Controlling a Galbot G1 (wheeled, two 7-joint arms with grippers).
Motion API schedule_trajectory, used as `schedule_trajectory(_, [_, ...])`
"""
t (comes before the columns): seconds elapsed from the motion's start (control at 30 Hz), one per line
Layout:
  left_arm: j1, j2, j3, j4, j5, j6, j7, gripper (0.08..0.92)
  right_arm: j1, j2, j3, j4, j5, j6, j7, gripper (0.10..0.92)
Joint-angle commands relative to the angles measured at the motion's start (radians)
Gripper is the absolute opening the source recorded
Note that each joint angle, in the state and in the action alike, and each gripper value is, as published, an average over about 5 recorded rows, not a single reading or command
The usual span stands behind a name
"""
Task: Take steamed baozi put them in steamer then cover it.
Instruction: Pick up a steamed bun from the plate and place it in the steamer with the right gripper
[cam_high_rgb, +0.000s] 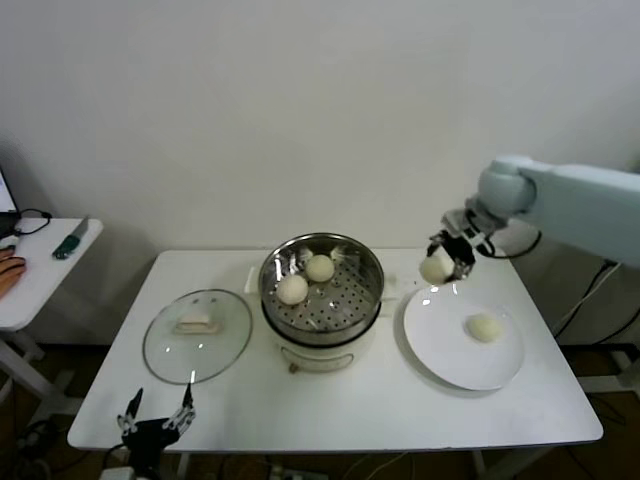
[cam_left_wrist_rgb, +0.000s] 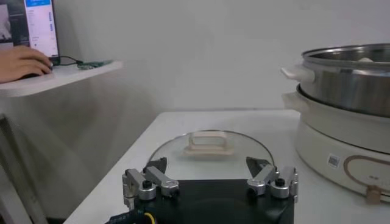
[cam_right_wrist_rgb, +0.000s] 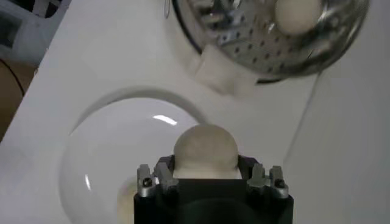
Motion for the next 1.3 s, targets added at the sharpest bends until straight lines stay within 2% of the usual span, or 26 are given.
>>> schedule_trajectory(0.03, [0.001,0.003,0.0,-0.004,0.002,0.001,0.001,0.823,0.263,0.201,0.018,0.054,0.005,0.219,-0.072,0.679])
schedule_trajectory(0.33, [0.005,0.005,-0.004,-0.008,0.0,0.0,0.0,0.823,0.184,0.384,0.068,0.165,-0.096,0.272,-0.029,0.679])
schedule_trajectory(0.5, [0.005,0.004,-0.008,-0.01,0.0,0.001,0.001,0.823,0.069,0.433,0.075,0.162,-0.184,0.274,-0.003,0.679])
schedule_trajectory(0.8, [0.014,0.002,-0.017,-0.016,-0.001,-0.002,0.0,0.823,-0.086,0.455,0.03,0.106,-0.265,0.258,0.035,0.679])
schedule_trajectory(1.3, [0.014,0.001,-0.019,-0.017,-0.002,-0.002,0.0,0.823,-0.203,0.48,0.046,0.046,-0.318,0.224,0.079,0.687])
